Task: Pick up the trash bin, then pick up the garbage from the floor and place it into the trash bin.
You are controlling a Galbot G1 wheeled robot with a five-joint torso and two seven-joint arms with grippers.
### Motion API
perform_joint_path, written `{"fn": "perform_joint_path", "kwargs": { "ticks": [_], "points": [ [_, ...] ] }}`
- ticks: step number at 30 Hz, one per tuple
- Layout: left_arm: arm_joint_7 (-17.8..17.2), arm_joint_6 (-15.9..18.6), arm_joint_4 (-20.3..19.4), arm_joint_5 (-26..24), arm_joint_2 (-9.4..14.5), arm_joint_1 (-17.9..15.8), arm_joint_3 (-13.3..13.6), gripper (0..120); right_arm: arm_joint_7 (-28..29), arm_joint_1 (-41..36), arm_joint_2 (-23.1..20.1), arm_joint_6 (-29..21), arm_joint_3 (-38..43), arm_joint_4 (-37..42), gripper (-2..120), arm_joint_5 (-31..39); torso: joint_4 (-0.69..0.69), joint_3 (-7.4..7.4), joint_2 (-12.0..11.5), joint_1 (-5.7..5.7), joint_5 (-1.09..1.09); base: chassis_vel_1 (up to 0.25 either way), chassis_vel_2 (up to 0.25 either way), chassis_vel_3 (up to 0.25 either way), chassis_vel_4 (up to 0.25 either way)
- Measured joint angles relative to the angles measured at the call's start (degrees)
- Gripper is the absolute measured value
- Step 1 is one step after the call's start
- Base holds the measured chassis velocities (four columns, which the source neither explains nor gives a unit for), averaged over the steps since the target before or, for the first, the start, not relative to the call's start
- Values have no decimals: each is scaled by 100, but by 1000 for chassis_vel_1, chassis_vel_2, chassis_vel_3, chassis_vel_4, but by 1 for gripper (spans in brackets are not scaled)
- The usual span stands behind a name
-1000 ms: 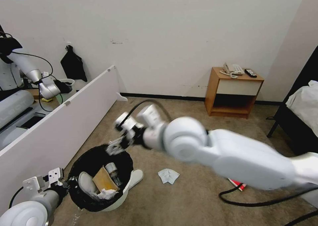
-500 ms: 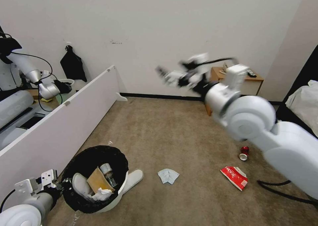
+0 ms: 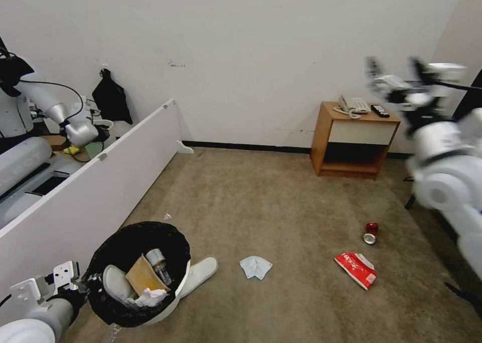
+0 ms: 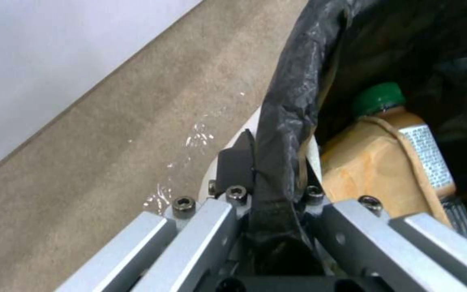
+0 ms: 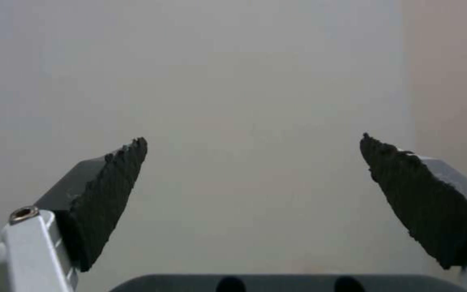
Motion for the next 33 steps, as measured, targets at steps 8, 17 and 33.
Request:
{"fn": "perform_joint_path", "kwargs": {
  "ticks": [8,17,33],
  "points": [
    [53,0,-140,165,-227,217,-211,1,-205,-1491,536,632,932,-17,100,-1005,7,0,0,0,-2,0,0,0,0],
    [126,0,-156,255,-266,271,-159,1,-258,-2856,1111,970,1722,313,100,-1601,5,0,-1,0,-2,0,0,0,0],
    [155,0,-170,231,-245,212,-182,1,-318,-3226,1519,1054,1791,527,100,-1876,4,0,-1,0,-1,0,0,0,0]
  ]
}}
